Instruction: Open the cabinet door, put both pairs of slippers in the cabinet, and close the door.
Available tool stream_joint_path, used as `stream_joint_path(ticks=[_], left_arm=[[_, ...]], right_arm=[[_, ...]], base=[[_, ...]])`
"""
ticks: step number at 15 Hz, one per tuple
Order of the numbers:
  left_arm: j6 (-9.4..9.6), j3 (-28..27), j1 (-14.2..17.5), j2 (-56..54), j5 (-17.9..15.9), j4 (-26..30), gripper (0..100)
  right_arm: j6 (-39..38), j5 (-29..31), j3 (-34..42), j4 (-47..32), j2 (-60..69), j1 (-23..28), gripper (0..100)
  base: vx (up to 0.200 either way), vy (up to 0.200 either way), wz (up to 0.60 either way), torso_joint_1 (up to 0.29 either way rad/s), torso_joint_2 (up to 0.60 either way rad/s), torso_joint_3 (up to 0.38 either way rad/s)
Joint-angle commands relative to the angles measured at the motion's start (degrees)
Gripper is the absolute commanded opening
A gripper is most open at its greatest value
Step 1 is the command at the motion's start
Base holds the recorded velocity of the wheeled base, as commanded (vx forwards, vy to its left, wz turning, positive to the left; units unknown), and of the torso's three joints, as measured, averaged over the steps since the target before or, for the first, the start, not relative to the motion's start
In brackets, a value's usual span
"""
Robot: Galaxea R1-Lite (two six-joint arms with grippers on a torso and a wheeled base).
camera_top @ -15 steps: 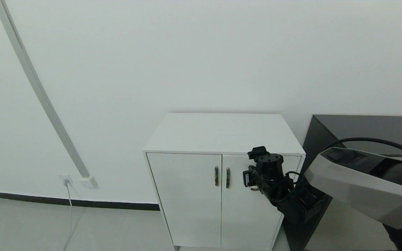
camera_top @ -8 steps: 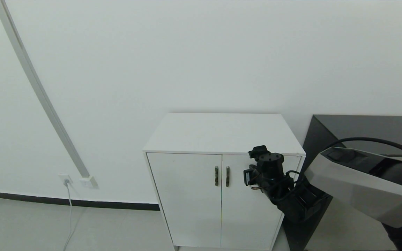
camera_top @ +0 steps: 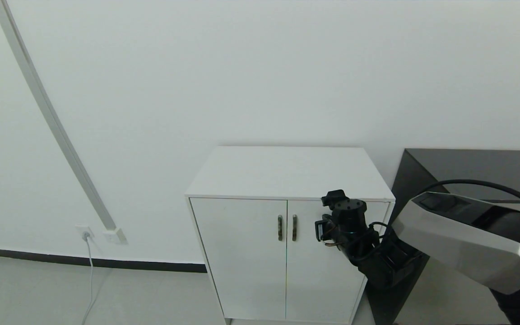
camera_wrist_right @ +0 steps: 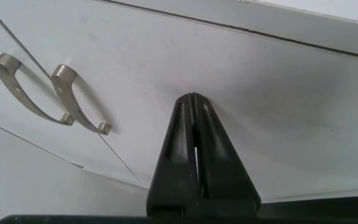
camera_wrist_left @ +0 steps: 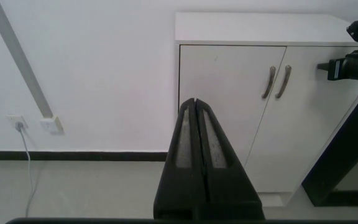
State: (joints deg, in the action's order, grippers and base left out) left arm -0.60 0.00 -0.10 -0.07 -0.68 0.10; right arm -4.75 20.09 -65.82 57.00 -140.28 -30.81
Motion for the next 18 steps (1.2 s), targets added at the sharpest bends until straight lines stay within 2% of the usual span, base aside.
stream_joint_path(ticks=[1, 4, 8, 11, 18], left_arm=[[-0.02, 0.00, 0.01, 0.07, -0.02, -0.01, 0], [-0.02, 0.00, 0.01, 0.07, -0.02, -0.01, 0], [-0.02, 0.00, 0.01, 0.07, -0.02, -0.01, 0], [0.07, 0.00, 0.01, 0.07, -0.02, -0.01, 0], [0.07, 0.00, 0.01, 0.07, -0.02, -0.01, 0]], right_arm=[[0.01, 0.04, 1.31, 0.04, 1.59, -0.04, 0], [-0.17, 0.04, 7.37, 1.00, 6.33, -0.40, 0], [-0.08, 0.74, 17.39, 6.63, 12.04, 0.04, 0], [0.10, 1.53, 27.85, 11.64, 19.25, 2.59, 0], [0.18, 1.44, 47.10, 11.90, 38.50, 10.24, 0]], base=[[0.000, 0.000, 0.00, 0.000, 0.00, 0.000], [0.000, 0.000, 0.00, 0.000, 0.00, 0.000], [0.000, 0.000, 0.00, 0.000, 0.00, 0.000], [0.000, 0.000, 0.00, 0.000, 0.00, 0.000], [0.000, 0.000, 0.00, 0.000, 0.00, 0.000]])
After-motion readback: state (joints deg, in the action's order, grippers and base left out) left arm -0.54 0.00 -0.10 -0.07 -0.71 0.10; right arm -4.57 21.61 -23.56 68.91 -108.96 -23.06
